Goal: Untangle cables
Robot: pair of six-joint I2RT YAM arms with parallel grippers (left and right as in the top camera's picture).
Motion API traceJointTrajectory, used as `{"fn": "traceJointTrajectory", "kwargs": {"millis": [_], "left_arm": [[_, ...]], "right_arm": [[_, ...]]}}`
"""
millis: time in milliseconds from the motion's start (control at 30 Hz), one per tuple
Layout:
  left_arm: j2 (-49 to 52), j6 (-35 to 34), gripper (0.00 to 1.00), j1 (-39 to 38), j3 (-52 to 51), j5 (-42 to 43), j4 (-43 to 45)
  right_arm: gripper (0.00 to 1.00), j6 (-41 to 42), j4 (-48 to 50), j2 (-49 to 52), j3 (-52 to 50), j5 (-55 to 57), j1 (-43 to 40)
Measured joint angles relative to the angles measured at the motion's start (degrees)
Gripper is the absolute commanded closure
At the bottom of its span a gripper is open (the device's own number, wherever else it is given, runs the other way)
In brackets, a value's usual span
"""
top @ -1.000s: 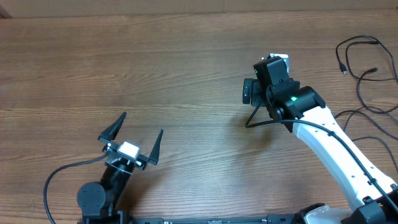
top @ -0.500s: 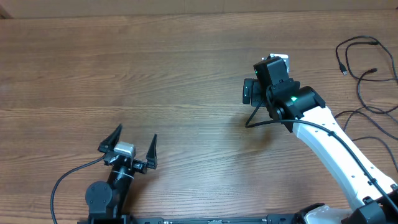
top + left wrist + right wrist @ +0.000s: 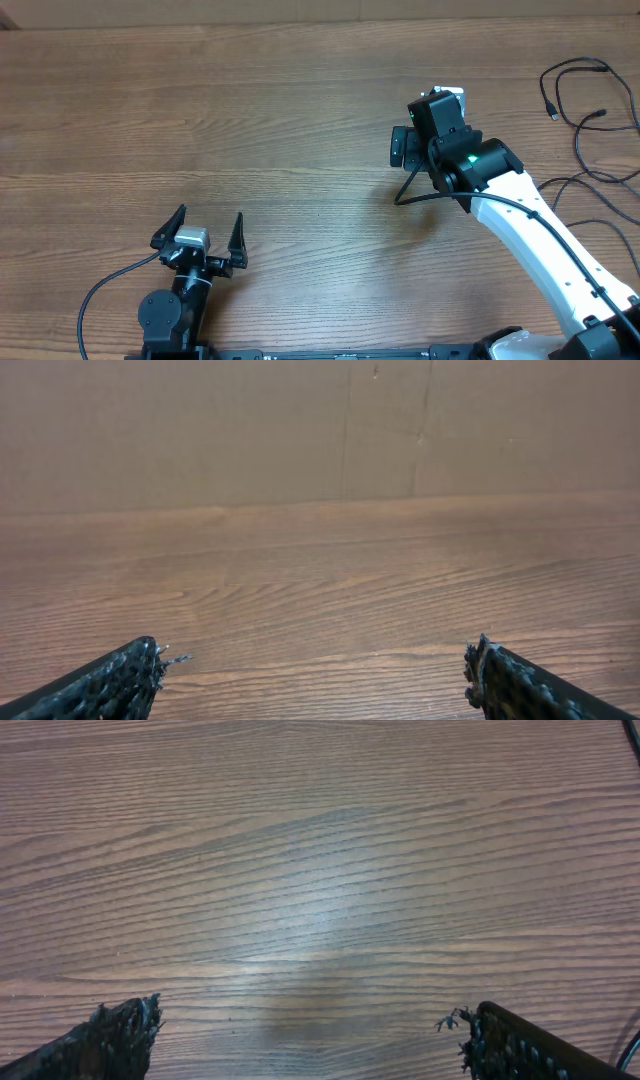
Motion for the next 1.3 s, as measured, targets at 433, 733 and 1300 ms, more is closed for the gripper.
{"fn": "traceJointTrajectory", "kwargs": {"millis": [433,733,1300], "left_arm": [[0.0,0.0,0.00,0.0,0.0,-0.4,0.0],[0.0,1.4,0.00,0.0,0.0,-4.1,-0.4],[0.0,2.2,0.00,0.0,0.0,-10.7,-0.9]], "right_arm": [[0.00,0.0,0.0,0.0,0.0,0.0,0.0],[0.00,0.0,0.0,0.0,0.0,0.0,0.0],[0.00,0.0,0.0,0.0,0.0,0.0,0.0]]}}
